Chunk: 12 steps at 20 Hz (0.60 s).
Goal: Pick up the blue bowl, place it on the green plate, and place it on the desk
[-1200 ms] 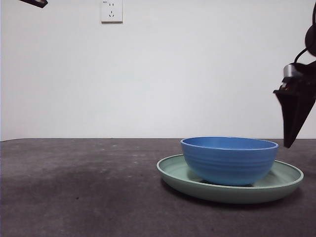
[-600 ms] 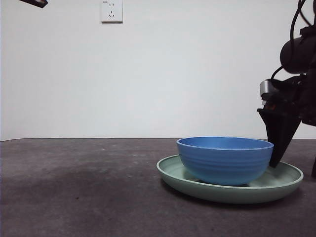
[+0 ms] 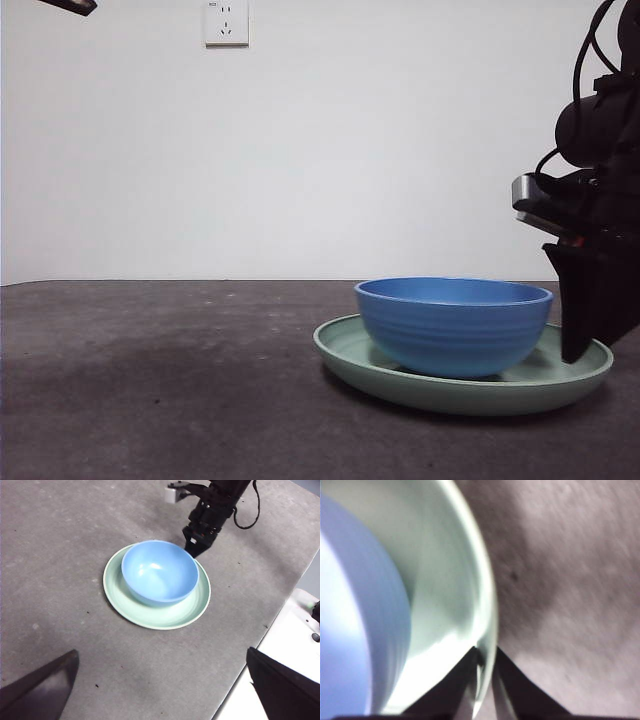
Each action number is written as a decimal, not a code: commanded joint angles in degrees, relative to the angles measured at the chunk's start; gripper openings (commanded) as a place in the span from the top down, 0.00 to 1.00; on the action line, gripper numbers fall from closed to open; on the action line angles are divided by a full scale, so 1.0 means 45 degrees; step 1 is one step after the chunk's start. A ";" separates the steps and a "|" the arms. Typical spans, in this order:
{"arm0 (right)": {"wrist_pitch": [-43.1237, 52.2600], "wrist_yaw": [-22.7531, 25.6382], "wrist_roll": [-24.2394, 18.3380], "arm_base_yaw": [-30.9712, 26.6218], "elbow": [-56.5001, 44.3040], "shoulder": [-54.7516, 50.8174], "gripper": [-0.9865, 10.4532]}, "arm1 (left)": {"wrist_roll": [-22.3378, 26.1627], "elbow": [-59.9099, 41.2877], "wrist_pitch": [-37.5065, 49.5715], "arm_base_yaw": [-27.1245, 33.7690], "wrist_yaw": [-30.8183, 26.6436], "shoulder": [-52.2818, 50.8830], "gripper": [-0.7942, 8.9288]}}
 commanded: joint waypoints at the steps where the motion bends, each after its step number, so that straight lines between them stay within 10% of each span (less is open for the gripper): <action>1: 0.0010 0.0015 -0.0175 0.0068 0.0185 0.0287 0.90 | 0.0005 0.0092 0.0121 -0.0087 0.0019 0.0053 0.31; 12: -0.1909 -0.0670 0.0515 0.0792 0.3211 0.0287 0.90 | 0.0005 0.0092 0.0121 -0.0087 0.0019 0.0053 0.31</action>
